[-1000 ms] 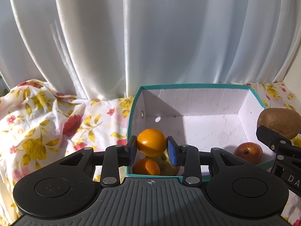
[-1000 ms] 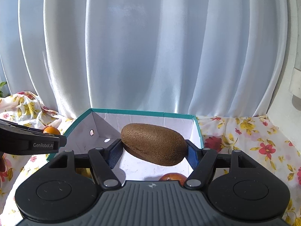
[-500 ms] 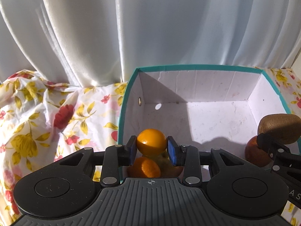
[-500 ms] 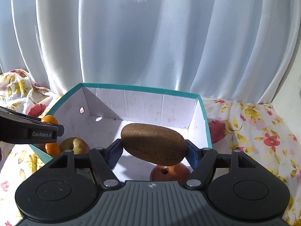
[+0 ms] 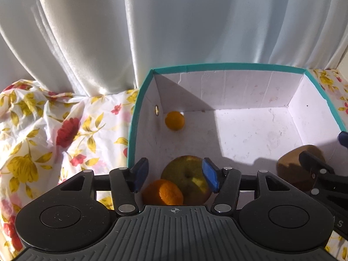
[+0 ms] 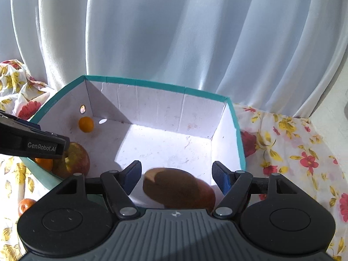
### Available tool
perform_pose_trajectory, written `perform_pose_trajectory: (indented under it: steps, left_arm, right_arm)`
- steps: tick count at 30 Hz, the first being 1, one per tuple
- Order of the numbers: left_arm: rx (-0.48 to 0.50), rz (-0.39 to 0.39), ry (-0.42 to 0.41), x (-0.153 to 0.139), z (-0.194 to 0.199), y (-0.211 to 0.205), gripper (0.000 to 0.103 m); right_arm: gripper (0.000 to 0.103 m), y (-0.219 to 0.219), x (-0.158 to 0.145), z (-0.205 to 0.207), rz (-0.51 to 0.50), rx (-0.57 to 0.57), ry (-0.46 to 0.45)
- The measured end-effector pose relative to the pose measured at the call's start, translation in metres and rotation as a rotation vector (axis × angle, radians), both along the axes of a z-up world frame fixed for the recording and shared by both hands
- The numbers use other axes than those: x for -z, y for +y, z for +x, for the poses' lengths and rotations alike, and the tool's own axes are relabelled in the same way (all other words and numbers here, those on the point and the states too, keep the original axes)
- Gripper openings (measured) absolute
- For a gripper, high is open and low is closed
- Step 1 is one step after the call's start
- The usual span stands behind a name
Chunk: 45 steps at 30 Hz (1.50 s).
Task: Organize fruits
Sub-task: 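Move both open tools back to the fruit beside the box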
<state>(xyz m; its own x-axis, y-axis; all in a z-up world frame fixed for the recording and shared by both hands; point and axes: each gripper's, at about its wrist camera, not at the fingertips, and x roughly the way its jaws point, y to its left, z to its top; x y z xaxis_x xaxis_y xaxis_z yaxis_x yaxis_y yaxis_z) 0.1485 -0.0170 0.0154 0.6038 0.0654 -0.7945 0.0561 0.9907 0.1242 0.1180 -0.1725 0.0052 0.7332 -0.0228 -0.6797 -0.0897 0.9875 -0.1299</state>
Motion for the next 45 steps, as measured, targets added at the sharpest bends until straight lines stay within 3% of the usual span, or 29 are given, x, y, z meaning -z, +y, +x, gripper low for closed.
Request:
perform_pose_trajectory:
  steps: [3, 9, 19, 24, 33, 45]
  left_arm:
    - [0.007, 0.003, -0.029, -0.008, -0.008, 0.0, 0.068]
    - [0.017, 0.008, -0.097, -0.026, -0.03, 0.002, 0.07]
    - [0.031, 0.017, -0.204, -0.036, -0.083, 0.018, 0.074]
    - [0.021, 0.027, -0.263, -0.019, -0.108, 0.039, 0.075]
    - [0.051, -0.006, -0.221, 0.035, -0.135, 0.068, 0.075]
    - [0.12, -0.057, -0.174, 0.066, -0.129, 0.073, 0.075]
  right_arm:
    - [0.079, -0.004, -0.013, -0.01, 0.006, 0.032, -0.055]
    - [0.083, -0.008, -0.028, -0.041, 0.048, 0.07, -0.129]
    - [0.085, 0.005, -0.014, -0.098, 0.089, 0.104, -0.204]
    - [0.085, 0.023, 0.012, -0.123, 0.069, 0.074, -0.198]
    - [0.085, 0.048, 0.057, -0.13, 0.093, 0.038, -0.101]
    - [0.085, 0.071, 0.083, -0.112, 0.054, 0.023, -0.056]
